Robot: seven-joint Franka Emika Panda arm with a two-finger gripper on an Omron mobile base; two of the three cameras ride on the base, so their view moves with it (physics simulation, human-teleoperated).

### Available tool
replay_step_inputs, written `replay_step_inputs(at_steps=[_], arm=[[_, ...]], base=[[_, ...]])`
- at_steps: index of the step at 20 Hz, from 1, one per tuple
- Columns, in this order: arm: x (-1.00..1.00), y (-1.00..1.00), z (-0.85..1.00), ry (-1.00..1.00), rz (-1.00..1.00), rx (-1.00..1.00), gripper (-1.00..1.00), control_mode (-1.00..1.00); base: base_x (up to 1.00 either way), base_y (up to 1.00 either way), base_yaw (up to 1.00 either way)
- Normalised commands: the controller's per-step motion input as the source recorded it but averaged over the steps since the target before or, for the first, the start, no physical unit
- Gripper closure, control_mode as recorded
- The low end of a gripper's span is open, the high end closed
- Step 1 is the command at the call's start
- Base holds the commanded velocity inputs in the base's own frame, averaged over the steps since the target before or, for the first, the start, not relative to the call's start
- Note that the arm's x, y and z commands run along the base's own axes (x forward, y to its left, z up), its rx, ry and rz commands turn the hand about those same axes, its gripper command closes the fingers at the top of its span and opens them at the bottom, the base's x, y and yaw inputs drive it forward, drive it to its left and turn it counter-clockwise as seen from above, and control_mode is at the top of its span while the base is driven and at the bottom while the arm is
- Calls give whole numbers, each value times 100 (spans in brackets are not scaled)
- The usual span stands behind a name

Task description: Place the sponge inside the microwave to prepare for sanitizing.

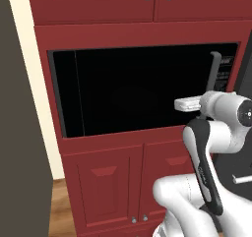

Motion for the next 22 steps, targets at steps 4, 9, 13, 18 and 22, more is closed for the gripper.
replay_step_inputs(at_steps=[4, 9, 13, 18, 22], arm=[[13, -42, -39, -29, 0, -2, -100, -100], [0, -53, -10, -29, -1, 0, -100, -100], [-10, -43, -14, -13, -2, 1, -100, -100], [6, 0, -26, -17, 0, 1, -100, -100], [11, 0, -20, -22, 0, 2, -100, -100]], base=[[0, 0, 0], [0, 0, 0], [0, 0, 0], [0, 0, 0], [0, 0, 0]])
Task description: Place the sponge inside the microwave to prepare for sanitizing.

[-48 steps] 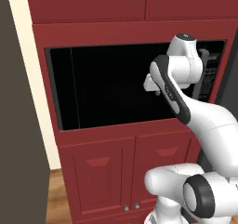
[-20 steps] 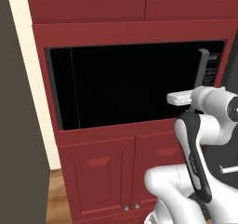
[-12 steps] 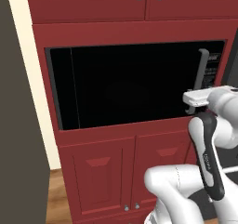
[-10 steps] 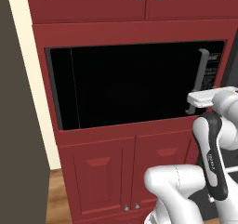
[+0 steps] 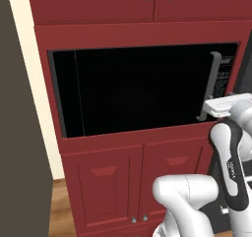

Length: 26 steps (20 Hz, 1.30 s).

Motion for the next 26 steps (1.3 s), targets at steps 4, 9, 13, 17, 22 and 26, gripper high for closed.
replay_step_inputs(at_steps=[4, 9, 13, 17, 22, 26], arm=[[17, 0, -16, -10, 0, 0, -100, -100], [15, 5, -33, -2, 0, 0, -100, -100], [16, 2, -2, 0, 0, 0, -100, -100], [16, 0, 0, 0, 0, 0, -100, -100], [20, 0, 0, -1, 0, 0, -100, -100], [17, 0, 0, -2, 0, 0, -100, -100]], base=[[0, 0, 0], [0, 0, 0], [0, 0, 0], [0, 0, 0], [0, 0, 0], [0, 0, 0]])
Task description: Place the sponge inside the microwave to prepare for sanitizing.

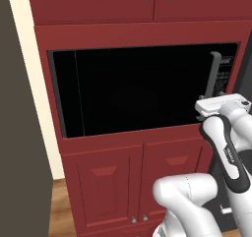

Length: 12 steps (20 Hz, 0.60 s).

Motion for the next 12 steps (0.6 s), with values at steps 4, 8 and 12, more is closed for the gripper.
replay_step_inputs(at_steps=[4, 8, 12], arm=[[18, 0, 0, 0, 0, 0, -100, -100], [17, 0, 0, 0, 0, 0, -100, -100], [21, 0, 0, 0, 0, 0, -100, -100]], base=[[0, 0, 0], [0, 0, 0], [0, 0, 0]])
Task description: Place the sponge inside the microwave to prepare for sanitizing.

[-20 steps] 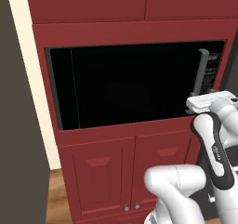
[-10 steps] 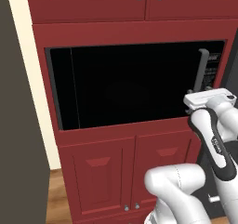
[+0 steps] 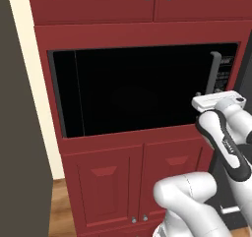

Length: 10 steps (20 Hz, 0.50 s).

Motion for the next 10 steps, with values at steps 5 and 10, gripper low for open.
replay_step_inputs(at_steps=[5, 10], arm=[[8, 0, 0, 0, 0, 0, 100, -100], [0, 0, 0, 0, 0, 0, 100, -100]], base=[[0, 0, 0], [0, 0, 0]])
